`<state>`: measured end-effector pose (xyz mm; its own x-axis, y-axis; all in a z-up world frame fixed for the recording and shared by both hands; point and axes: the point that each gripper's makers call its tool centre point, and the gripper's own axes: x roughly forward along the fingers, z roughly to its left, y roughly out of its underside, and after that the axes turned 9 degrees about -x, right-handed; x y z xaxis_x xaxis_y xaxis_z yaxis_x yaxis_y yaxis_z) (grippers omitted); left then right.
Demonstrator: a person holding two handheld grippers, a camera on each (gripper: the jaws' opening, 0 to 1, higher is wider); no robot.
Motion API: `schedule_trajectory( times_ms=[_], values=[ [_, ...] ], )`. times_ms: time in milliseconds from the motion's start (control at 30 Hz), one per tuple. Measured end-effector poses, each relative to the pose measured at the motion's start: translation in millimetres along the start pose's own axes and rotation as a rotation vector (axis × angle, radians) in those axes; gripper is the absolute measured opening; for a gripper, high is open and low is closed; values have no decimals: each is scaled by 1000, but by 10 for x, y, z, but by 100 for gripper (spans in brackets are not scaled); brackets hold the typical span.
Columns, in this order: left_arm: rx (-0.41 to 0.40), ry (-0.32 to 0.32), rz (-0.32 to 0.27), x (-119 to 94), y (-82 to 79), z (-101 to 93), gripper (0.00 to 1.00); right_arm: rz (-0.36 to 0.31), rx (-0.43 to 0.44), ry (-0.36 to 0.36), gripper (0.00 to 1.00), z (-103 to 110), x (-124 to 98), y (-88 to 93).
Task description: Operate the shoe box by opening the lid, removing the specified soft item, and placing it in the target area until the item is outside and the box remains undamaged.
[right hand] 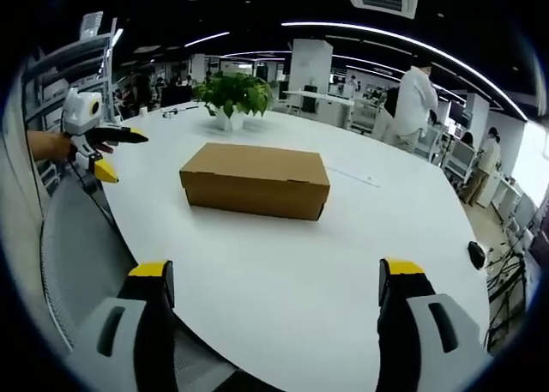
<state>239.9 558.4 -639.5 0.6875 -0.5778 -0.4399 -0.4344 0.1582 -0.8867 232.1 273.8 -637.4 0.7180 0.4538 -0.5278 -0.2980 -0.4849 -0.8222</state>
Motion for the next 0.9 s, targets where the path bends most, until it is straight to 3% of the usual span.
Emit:
schedule_trajectory(
  times_ms=[467,900],
  values=[
    [13,13,22,155,-18,-36,100,22,-16,-43,93,-113,64,59],
    [-22,-40,44,405,24,48,93,27,-33,-79,86,-360,303,90]
  ],
)
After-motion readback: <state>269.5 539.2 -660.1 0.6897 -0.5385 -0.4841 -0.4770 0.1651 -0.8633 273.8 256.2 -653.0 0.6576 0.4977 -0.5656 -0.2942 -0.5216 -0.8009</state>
